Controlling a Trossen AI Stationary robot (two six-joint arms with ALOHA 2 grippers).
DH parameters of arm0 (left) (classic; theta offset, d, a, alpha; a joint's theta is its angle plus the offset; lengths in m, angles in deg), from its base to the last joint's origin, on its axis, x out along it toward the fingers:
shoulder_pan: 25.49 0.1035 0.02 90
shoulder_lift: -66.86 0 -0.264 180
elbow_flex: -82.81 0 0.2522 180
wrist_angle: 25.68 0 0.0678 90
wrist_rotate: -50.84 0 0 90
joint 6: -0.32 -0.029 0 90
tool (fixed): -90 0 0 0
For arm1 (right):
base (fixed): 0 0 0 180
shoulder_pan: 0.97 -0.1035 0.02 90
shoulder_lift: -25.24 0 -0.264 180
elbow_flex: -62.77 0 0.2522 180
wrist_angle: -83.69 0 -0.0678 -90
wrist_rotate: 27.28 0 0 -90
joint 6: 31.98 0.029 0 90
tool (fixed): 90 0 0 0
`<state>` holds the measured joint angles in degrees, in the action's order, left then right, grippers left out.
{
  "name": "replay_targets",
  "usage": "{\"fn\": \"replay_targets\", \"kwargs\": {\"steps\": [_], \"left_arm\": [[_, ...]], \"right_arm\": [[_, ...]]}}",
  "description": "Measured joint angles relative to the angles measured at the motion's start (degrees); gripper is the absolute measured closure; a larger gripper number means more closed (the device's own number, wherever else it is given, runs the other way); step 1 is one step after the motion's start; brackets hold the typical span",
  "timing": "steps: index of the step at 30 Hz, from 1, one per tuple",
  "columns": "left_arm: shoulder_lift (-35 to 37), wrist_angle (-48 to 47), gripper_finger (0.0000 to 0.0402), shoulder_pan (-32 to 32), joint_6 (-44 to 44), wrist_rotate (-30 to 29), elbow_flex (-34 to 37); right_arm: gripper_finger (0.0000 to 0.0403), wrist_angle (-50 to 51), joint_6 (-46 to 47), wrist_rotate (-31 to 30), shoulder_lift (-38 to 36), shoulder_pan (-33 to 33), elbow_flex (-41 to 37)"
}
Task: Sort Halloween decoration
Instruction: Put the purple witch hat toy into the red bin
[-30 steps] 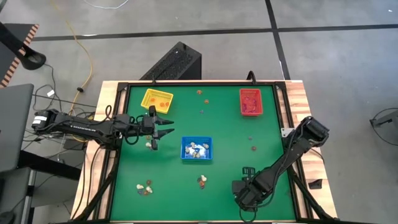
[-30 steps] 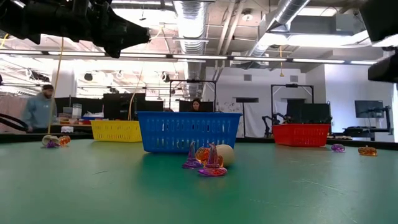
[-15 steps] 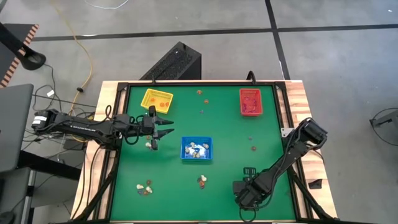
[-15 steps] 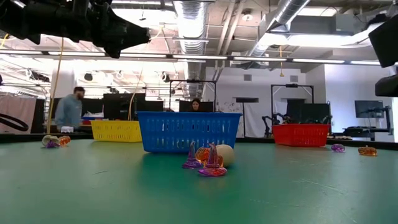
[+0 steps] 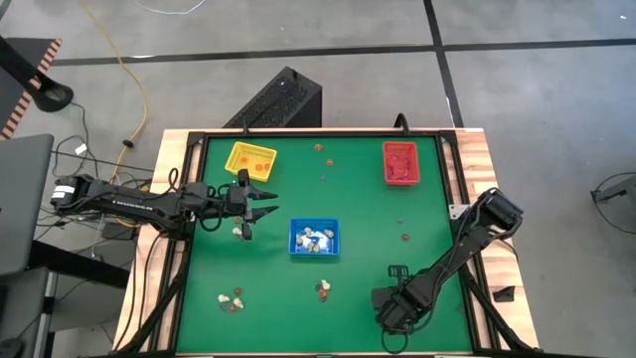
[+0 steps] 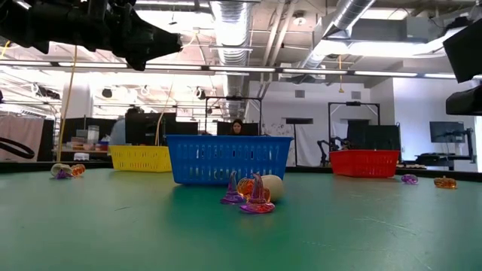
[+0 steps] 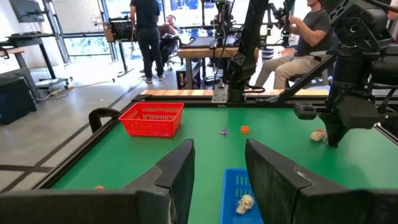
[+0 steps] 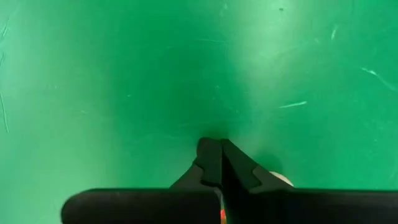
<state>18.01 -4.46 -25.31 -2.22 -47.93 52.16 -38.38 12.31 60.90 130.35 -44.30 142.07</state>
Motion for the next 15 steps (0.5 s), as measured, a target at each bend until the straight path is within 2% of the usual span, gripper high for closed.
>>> {"fn": "replay_targets", "kwargs": {"steps": [9, 15], "left_arm": [[0.0, 0.0, 0.0269, 0.0, 0.0, 0.0, 0.0], [0.0, -0.1, 0.0269, 0.0, 0.0, 0.0, 0.0]], "right_arm": [[0.0381, -0.4, -5.9, -1.0, -1.8, 0.8, 3.7], [0.0383, 1.3, -10.5, -8.3, -9.1, 2.1, 4.2]]}}
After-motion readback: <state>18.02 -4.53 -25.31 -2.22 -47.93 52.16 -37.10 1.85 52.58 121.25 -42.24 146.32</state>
